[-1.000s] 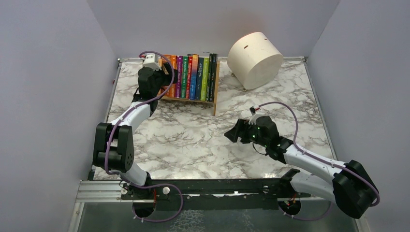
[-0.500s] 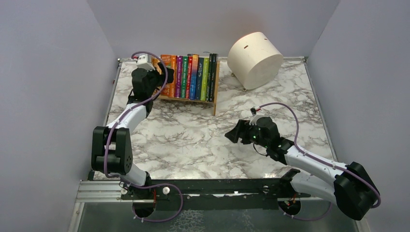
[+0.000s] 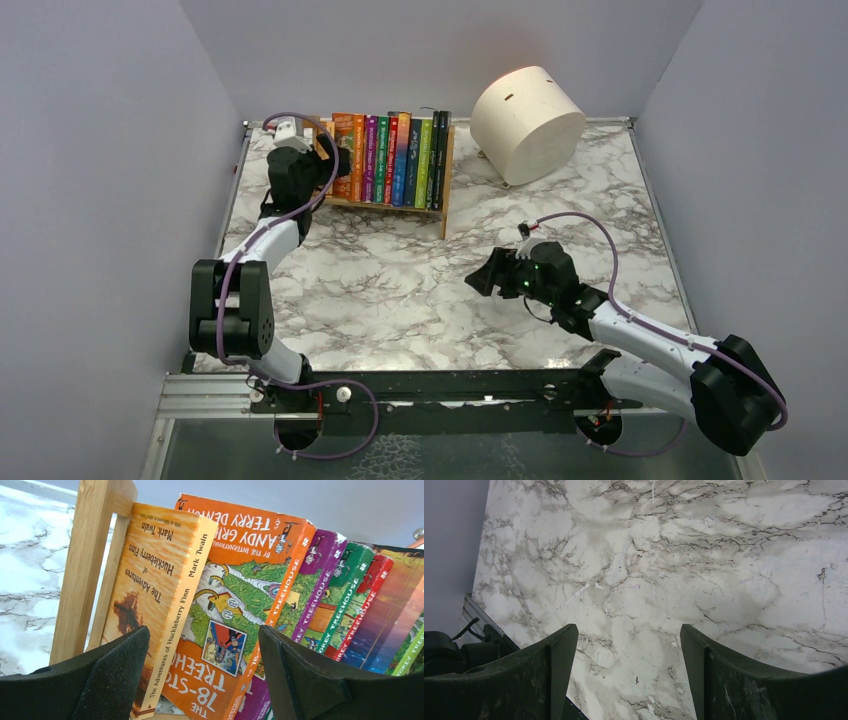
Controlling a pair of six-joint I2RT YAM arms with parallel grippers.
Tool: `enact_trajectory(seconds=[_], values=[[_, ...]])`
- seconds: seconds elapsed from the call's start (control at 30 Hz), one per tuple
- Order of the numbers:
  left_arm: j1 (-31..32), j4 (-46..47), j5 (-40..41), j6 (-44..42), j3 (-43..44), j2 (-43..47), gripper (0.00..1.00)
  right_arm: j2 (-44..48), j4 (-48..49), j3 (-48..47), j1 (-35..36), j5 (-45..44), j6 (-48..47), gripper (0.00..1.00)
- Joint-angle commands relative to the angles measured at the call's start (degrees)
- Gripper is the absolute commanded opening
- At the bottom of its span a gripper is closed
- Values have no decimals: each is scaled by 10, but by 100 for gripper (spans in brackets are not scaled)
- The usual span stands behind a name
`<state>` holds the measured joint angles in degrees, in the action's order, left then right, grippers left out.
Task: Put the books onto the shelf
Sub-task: Adjust the book on the shelf.
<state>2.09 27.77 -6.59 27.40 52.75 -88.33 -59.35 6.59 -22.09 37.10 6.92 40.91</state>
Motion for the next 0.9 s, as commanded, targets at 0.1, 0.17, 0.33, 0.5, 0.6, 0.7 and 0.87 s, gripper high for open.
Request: enact_trajectory(seconds=[0.1,0.17,0.33,0.5,0.6,0.7,0.87], values=[[-12,35,-30,30,-2,-37,74,-2,-7,0,-1,-4,3,74],[-15,46,-56,42,0,-47,74,-1,-8,-1,-1,-4,2,74],[-23,82,-107,69,-2,-63,74,1,-10,-1,-1,-6,2,74],[-27,115,-151,94,-2,-76,73,4,-11,-1,-2,-6,2,74],[-30,132,-171,111,-3,-86,74,8,-14,0,-2,-7,2,74],[-37,152,-202,139,-3,-108,73,12,-17,1,-2,-9,2,74],[-46,200,-210,167,-30,-102,73,17,-20,4,-1,-11,3,74]])
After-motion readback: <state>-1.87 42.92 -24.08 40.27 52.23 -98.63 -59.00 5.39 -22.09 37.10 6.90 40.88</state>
